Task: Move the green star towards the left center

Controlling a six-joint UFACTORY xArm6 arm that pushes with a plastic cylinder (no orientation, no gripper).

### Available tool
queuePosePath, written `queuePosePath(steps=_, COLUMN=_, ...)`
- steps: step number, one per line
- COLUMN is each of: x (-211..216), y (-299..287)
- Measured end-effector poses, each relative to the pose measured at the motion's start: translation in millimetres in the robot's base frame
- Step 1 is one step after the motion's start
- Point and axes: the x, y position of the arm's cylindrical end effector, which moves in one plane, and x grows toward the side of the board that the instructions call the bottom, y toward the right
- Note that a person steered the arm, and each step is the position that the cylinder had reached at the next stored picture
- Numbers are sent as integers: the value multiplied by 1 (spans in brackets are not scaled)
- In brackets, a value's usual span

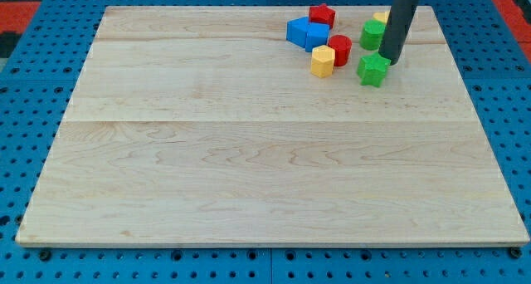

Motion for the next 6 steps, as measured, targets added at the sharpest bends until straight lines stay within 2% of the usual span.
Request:
queuePosePath(steps=2, x=16, y=22)
queuePosePath(steps=6, x=36, y=-254)
